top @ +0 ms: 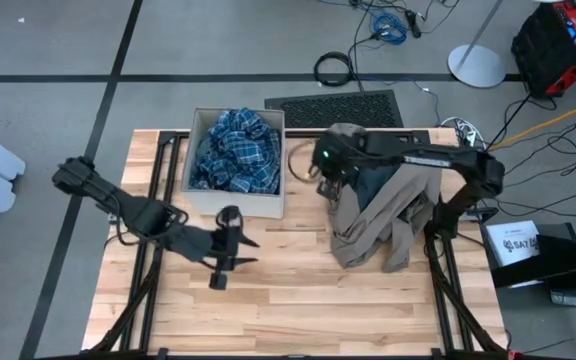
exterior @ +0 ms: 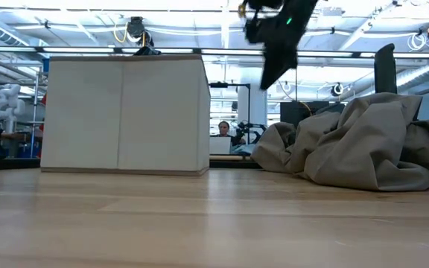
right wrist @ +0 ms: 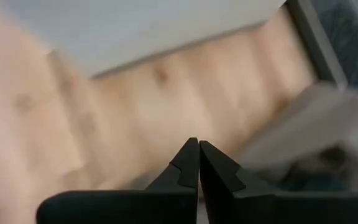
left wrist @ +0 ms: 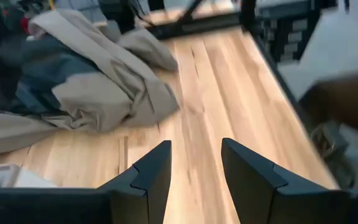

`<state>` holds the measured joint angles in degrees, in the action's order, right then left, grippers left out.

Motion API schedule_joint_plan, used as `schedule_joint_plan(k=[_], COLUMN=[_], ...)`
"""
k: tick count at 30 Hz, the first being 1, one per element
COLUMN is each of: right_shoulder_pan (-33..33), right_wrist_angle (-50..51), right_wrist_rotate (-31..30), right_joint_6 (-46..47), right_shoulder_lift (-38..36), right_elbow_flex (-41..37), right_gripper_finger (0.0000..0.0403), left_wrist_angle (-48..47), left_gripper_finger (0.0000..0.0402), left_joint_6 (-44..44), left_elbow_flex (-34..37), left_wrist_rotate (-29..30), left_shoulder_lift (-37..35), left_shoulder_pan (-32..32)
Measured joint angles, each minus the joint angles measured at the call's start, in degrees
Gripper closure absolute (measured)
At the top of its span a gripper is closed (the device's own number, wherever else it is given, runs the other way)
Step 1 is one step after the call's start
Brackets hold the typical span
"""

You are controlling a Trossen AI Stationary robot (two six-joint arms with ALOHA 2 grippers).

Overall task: Sort clothes
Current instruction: Put the brown jacket into the laundry organizer

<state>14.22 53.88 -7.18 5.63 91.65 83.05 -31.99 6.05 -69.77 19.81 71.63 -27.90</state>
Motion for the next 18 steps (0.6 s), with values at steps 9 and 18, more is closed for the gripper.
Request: schedule_joint_plan(k=[9,18], right_shoulder_pan=[-17.64,-38.22], right_wrist_angle=[15.74,19.33], right_wrist_rotate=[10.93,5.78], right_joint_6=[23.97,19.37], right_shoulder_lift=[-7.52,-8.0], right_elbow_flex=[0.0,-1.02], right_gripper_finger=[0.0403,0.0396], left_wrist_angle=[6.09,20.73], left_gripper_finger=[0.0251,0.0251], left_joint_6=[-2.24,-2.14], left_elbow_flex=[3.94,3.92], left_wrist_rotate=[0.26,-0.04], left_shoulder_lift=[0.45,6.68], left_shoulder_pan=[-0.26,-0.79])
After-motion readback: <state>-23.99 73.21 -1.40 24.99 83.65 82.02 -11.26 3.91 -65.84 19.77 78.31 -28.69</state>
